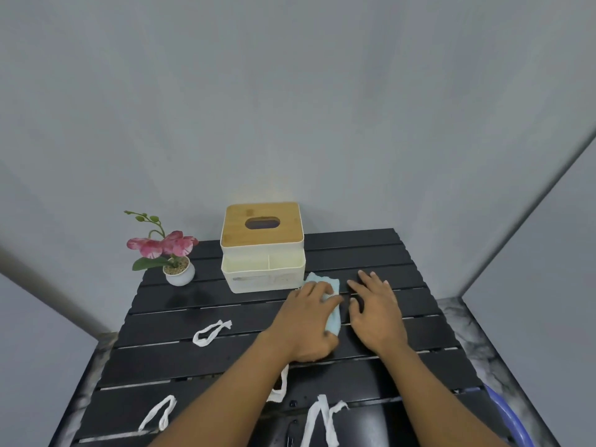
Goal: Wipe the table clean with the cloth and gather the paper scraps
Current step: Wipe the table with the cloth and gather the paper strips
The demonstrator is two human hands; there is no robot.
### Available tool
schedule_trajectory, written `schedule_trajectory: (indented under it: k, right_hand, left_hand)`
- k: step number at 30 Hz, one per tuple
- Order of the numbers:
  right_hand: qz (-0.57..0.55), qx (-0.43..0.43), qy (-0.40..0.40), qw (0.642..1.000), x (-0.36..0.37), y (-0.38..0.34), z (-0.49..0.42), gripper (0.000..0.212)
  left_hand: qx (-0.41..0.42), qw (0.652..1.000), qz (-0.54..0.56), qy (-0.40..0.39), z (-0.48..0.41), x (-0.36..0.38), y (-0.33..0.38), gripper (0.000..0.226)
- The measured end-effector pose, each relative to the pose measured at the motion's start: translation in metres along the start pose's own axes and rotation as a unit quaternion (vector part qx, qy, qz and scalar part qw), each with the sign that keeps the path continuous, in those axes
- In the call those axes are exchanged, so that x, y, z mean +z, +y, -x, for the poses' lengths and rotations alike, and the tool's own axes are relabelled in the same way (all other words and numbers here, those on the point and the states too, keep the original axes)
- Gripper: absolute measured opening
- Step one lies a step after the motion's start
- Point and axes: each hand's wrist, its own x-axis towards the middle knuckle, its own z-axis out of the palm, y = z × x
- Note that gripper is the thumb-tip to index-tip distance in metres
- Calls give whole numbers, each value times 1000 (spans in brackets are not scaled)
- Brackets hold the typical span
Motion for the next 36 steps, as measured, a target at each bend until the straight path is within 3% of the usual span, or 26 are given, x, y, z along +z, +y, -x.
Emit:
schedule_trajectory:
  k: [8, 13, 17, 21, 24, 27, 31, 34, 36]
  right_hand:
    - [24, -2, 1, 1000, 1, -2, 1, 43]
    - [39, -5, -1, 999, 0, -3, 1, 44]
    - [46, -4, 3, 999, 1, -5, 2, 43]
    - [79, 8, -14, 997, 1, -8, 3, 42]
    - [86, 3, 61, 994, -4, -23, 9, 34]
    - [-9, -93, 131, 987, -2, -68, 17, 25]
    - [-127, -250, 22, 960, 23, -150, 21, 25]
    - [-195, -199, -103, 955, 56, -203, 6, 33]
    - [-219, -140, -136, 956, 81, -228, -6, 45]
  left_hand:
    - [-82, 995, 17, 57, 4, 19, 13, 55]
    - [-68, 983, 127, 115, 8, -6, 12, 44]
    - [-28, 975, 153, 158, 47, -45, 0, 46]
    - [-72, 965, 139, 210, 117, -75, -40, 47]
    - [-141, 957, 107, 229, 161, -85, -82, 48]
    - [-222, 949, 66, 214, 182, -76, -125, 48]
    - [-275, 937, 82, 200, 186, -45, -150, 48]
    - [-291, 935, 38, 198, 184, -28, -156, 52]
    - [-301, 933, 24, 195, 182, -25, -161, 55]
